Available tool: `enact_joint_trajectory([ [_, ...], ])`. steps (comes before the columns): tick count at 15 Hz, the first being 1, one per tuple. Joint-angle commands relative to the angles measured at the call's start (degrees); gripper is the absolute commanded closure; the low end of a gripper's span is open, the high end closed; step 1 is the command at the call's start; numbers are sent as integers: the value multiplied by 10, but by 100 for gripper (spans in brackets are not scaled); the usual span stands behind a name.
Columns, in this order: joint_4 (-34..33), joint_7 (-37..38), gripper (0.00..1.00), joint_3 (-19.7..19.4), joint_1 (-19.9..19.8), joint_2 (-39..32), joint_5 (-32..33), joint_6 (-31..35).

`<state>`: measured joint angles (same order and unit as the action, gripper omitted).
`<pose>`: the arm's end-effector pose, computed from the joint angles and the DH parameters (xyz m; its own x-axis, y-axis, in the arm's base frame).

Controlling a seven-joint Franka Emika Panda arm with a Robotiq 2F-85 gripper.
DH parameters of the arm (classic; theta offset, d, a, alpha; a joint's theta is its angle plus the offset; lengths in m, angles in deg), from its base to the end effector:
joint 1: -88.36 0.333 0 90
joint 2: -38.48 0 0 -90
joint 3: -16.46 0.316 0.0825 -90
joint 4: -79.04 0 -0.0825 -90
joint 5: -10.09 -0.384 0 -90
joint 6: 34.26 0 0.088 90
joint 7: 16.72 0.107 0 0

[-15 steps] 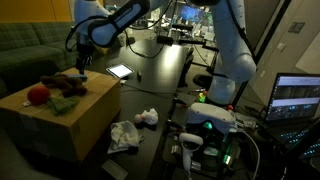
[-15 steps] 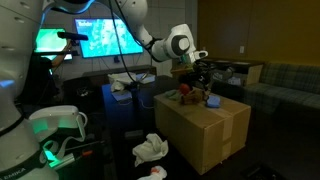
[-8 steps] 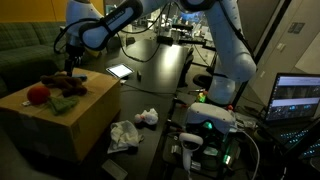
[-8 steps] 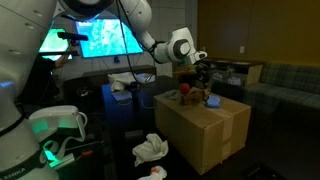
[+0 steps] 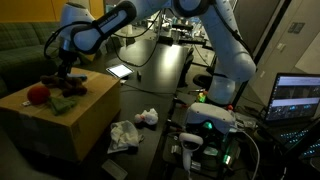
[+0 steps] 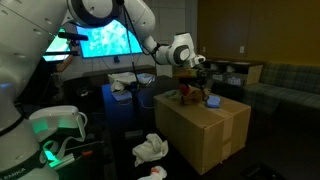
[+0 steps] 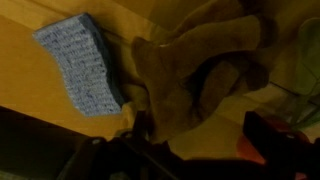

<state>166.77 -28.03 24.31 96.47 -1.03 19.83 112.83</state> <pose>0.7154 0.1874 0.2905 0.7917 0.5148 0.3290 0.5072 -0.8540 0.1158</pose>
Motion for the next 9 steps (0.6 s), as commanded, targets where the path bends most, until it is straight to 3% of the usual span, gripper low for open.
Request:
enact_joint_trajectory([
  [1,-60,-42,0,16,-13,-52,-21,-14],
  [8,-119,-60,0,11,-19,-108,-25,-57],
  [9,-126,-59,6,9,-18,-111,-25,-67],
])
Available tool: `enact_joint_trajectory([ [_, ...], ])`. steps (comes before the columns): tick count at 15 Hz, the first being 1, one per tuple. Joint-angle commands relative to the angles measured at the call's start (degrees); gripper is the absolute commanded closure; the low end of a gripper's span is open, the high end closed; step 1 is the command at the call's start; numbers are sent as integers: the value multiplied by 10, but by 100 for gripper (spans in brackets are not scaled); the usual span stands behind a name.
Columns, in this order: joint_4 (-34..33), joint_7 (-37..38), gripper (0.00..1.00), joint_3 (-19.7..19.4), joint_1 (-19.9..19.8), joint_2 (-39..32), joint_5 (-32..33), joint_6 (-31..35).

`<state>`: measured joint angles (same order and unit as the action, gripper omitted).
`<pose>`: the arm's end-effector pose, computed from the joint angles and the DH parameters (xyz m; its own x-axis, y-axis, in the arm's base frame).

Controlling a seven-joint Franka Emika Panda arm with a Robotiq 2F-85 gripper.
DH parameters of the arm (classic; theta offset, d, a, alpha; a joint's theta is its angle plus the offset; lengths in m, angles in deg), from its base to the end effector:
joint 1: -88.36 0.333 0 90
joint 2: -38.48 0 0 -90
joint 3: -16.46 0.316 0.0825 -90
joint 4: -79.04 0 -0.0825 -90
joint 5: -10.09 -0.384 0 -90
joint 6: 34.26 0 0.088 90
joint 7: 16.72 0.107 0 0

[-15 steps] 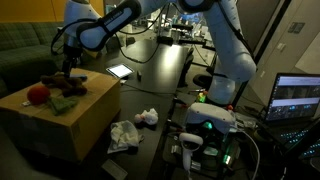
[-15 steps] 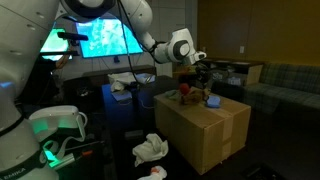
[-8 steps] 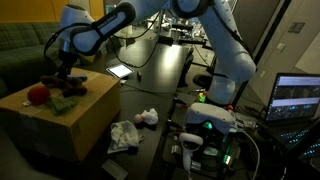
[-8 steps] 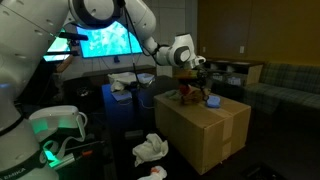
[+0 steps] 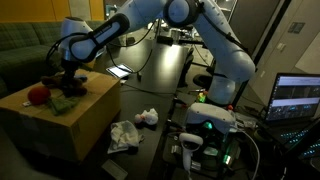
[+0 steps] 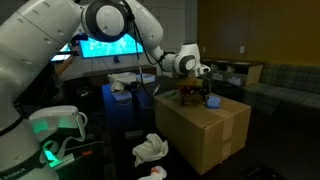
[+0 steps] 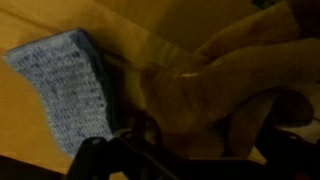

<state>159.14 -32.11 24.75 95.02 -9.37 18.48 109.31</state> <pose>0.7376 0.1716 0.2380 0.8039 0.5319 0.2661 0.5307 -0.8435 0.0827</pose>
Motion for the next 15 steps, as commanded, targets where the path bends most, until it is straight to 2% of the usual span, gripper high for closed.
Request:
enact_joint_trajectory([
  [1,-57,-19,25,4,-3,-29,-10,-44],
  [5,-69,-17,58,-2,1,-28,-6,-81],
  [10,-72,-20,92,0,1,-20,-9,-122],
  [14,-51,-31,98,11,-2,8,-16,-154],
  [15,-42,-33,96,13,-3,17,-17,-159],
])
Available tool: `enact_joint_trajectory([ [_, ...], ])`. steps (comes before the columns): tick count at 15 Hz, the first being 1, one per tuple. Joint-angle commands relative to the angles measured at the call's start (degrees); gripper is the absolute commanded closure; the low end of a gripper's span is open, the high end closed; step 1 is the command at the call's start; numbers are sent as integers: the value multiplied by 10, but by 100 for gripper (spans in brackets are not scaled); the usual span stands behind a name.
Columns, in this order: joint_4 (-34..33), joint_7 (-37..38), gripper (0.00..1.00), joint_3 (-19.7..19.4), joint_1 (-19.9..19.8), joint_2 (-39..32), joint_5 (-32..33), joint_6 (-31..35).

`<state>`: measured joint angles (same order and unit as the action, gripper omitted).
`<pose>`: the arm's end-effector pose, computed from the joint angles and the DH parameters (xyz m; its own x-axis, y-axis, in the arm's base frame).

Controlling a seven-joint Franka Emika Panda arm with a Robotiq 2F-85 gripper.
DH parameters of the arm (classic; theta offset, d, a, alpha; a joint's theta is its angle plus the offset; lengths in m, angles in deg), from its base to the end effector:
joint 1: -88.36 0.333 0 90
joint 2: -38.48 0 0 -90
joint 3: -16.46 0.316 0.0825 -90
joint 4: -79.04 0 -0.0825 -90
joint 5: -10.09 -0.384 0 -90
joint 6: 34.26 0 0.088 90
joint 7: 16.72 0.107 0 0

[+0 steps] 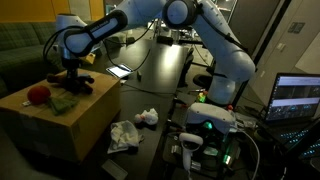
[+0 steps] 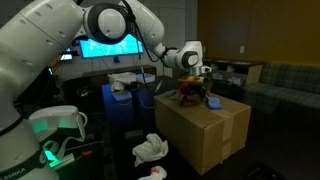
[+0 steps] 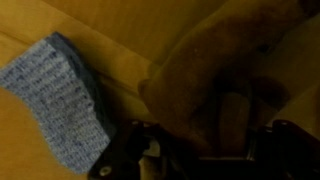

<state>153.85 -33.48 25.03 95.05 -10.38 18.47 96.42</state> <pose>0.7397 0.1687 0.2437 0.8235 0.5537 0.1232 0.5524 -0.8322 0.0475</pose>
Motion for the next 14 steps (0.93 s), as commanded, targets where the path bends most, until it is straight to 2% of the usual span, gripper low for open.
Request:
enact_joint_trajectory([
  [1,22,-24,94,15,-5,38,-19,-35],
  [7,119,-24,94,29,-9,130,-38,-45],
  [14,305,-67,94,39,-40,247,-101,-48],
])
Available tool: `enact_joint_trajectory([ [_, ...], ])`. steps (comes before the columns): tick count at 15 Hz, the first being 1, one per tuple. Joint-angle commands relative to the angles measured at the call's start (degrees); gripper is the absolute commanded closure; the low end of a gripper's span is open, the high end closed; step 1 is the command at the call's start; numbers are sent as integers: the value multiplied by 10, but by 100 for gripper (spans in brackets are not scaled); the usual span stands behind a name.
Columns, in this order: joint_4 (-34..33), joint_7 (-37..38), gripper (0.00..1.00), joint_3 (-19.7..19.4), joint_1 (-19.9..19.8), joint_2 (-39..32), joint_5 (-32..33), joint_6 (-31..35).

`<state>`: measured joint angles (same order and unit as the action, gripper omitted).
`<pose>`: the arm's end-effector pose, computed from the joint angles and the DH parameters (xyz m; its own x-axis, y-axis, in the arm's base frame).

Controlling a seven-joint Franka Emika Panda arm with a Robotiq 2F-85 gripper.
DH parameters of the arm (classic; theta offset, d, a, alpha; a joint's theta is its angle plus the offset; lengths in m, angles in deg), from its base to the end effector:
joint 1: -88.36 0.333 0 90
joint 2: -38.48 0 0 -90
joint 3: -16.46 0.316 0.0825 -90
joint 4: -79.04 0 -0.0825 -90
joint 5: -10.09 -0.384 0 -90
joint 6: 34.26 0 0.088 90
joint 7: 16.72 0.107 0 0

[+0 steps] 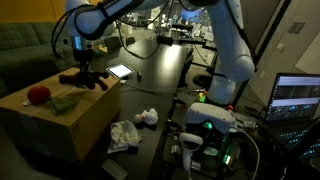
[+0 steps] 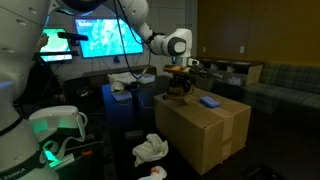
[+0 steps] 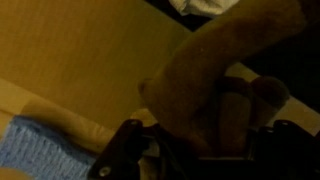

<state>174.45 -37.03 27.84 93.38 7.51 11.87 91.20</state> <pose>0.6549 0.1757 0.2977 0.8074 0.5896 0.0212 0.5894 -0.8045 -0.0737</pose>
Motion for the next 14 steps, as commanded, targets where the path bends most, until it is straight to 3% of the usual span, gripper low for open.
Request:
enact_joint_trajectory([
  [1,124,-37,94,11,-28,83,-46,1],
  [8,295,-42,94,-5,-41,185,-66,6],
  [14,373,-24,94,-26,-32,164,-43,45],
])
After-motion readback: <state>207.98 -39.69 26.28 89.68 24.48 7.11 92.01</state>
